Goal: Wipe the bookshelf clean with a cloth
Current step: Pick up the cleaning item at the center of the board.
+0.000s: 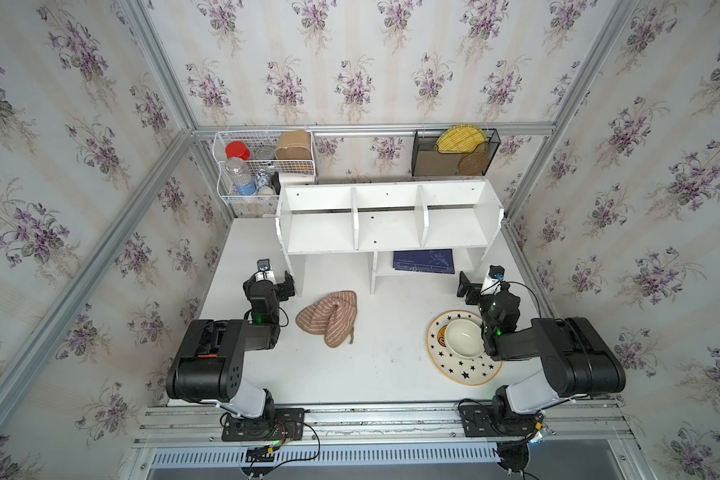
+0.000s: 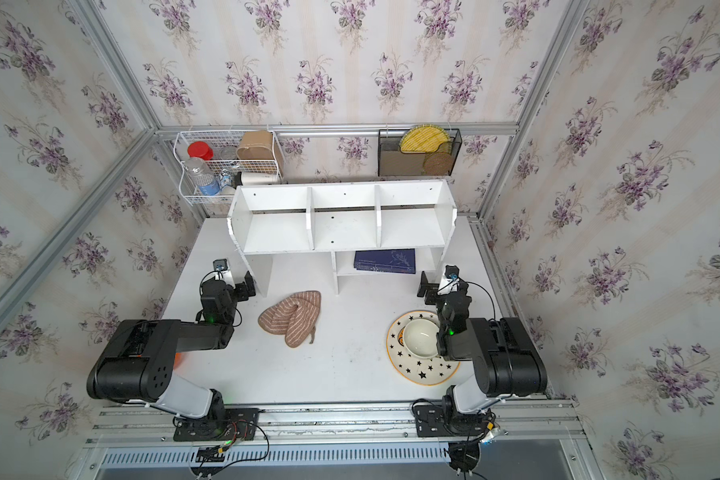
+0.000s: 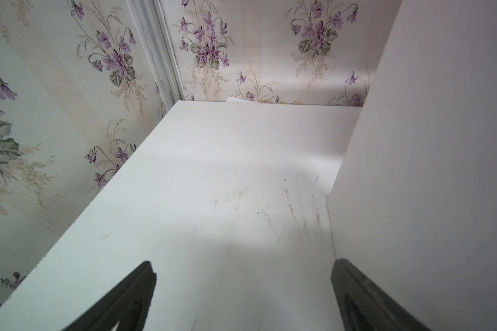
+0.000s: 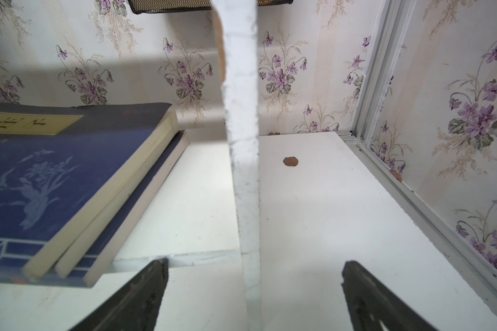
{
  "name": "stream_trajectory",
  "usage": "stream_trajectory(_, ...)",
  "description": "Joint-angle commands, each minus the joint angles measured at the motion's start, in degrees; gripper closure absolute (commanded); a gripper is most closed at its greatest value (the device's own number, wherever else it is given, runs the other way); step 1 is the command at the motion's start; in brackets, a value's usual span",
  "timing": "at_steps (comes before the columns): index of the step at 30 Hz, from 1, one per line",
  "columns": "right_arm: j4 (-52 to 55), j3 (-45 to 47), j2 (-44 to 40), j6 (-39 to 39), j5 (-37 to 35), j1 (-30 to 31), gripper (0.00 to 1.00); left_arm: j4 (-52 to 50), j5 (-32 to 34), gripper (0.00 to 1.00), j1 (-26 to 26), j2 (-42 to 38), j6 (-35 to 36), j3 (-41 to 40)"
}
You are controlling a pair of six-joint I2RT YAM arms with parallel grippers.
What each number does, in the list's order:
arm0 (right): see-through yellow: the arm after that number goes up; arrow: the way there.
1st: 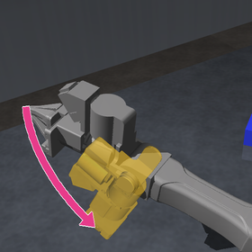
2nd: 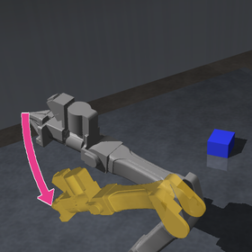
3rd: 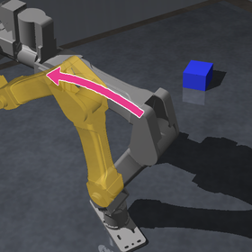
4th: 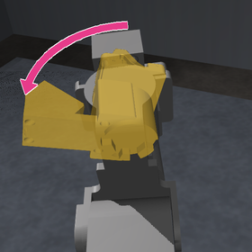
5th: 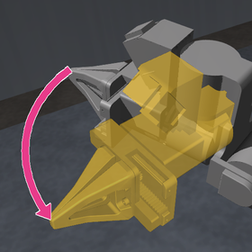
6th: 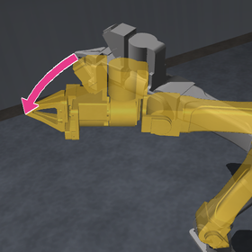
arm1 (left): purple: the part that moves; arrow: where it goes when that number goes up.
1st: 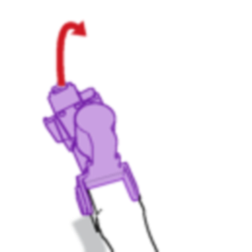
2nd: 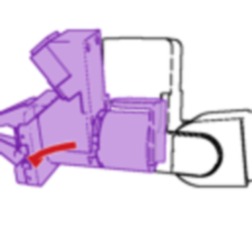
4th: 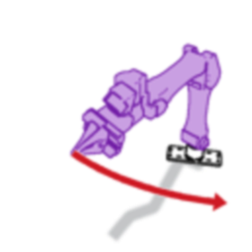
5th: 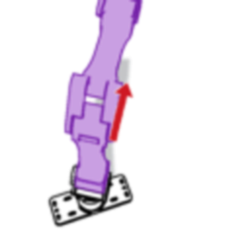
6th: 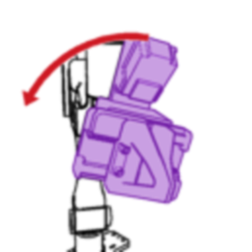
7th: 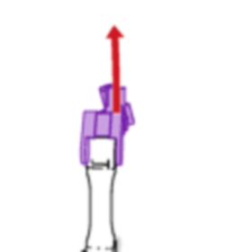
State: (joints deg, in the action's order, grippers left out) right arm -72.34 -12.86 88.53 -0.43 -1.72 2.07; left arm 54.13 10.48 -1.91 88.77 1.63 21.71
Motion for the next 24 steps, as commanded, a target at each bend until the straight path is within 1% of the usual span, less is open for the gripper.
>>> stream_trajectory(1, -1.36, 0.12, -0.17, -0.10, 0.26, -0.04, 0.00, -1.41, -3.33, 0.01, -0.24, 0.04, 1.42, 0.25)
stream_trajectory(4, -1.64, 0.08, -0.39, -0.09, -0.60, 0.04, 0.00, -4.68, -2.74, 0.01, -0.16, -1.19, 0.33, 1.00)
stream_trajectory(5, 0.87, -0.51, -2.18, -0.26, -3.56, 0.49, 0.00, -5.73, 0.67, 0.01, -0.11, -2.41, -0.42, 1.51)
stream_trajectory(6, 7.57, -1.88, -6.33, -0.50, -7.54, 1.69, 0.00, -14.25, 2.50, 0.00, 0.04, -5.41, -1.67, 4.17)
stream_trajectory(7, 17.03, -4.77, -12.01, -1.94, -11.70, 3.13, 0.00, -22.94, 2.95, 0.02, 0.50, -9.87, -2.39, 7.50)
stream_trajectory(8, 28.67, -8.71, -17.64, -5.30, -14.17, 4.11, 0.00, -30.32, 4.93, 0.06, 0.75, -13.20, -2.95, 11.14)
stream_trajectory(9, 42.54, -13.05, -24.22, -10.36, -14.77, 4.33, 0.00, -36.55, 9.05, 0.08, 0.82, -15.71, -5.83, 13.89)
stream_trajectory(10, 52.79, -16.20, -28.82, -16.18, -15.01, 4.32, 0.00, -44.30, 12.99, 0.09, 0.92, -18.02, -10.40, 16.90)
stream_trajectory(11, 59.16, -16.78, -32.30, -20.38, -15.46, 4.35, 0.00, -52.54, 15.22, 0.11, 0.94, -19.84, -15.69, 20.52)
stream_trajectory(12, 61.78, -14.81, -34.95, -27.04, -16.94, 4.30, 0.00, -64.14, 14.89, 0.16, 0.92, -21.71, -21.29, 24.29)
stream_trajectory(13, 66.62, -13.70, -38.10, -35.72, -16.51, 3.78, 0.00, -72.41, 12.11, 0.19, 0.94, -23.40, -25.07, 27.04)
stream_trajectory(14, 68.73, -12.74, -40.05, -38.91, -9.97, 2.15, 0.00, -75.86, 8.75, 0.24, 0.67, -25.21, -26.87, 27.67)
stream_trajectory(15, 70.32, -13.23, -40.47, -39.52, -2.84, 2.25, 0.00, -79.00, 5.49, 0.28, 0.14, -27.92, -28.15, 27.10)
stream_trajectory(16, 74.60, -14.96, -39.41, -40.88, -4.18, 5.15, 0.00, -81.50, 5.38, 0.29, -0.67, -30.45, -30.16, 26.31)
stream_trajectory(17, 80.18, -16.85, -38.56, -41.83, -9.62, 11.67, 0.00, -83.36, 4.95, 0.29, -1.61, -33.44, -31.44, 25.17)
stream_trajectory(19, 88.54, -19.25, -38.07, -44.35, -22.21, 27.53, 0.00, -87.18, 4.44, 0.31, -2.87, -39.61, -34.59, 22.97)
stream_trajectory(20, 91.59, -20.08, -38.15, -46.77, -26.50, 34.76, 0.00, -89.14, 4.60, 0.31, -3.52, -42.77, -35.95, 22.00)
stream_trajectory(22, 93.39, -20.48, -36.86, -53.05, -30.34, 48.06, 0.00, -91.68, 4.49, 0.33, -4.63, -47.68, -37.03, 20.57)
stream_trajectory(23, 92.74, -20.50, -34.22, -55.21, -31.57, 54.02, 0.00, -93.17, 5.59, 0.33, -5.55, -49.43, -37.64, 20.10)
stream_trajectory(24, 90.42, -20.81, -30.57, -57.45, -32.09, 58.27, 0.00, -94.74, 6.21, 0.33, -6.24, -50.97, -37.96, 19.59)
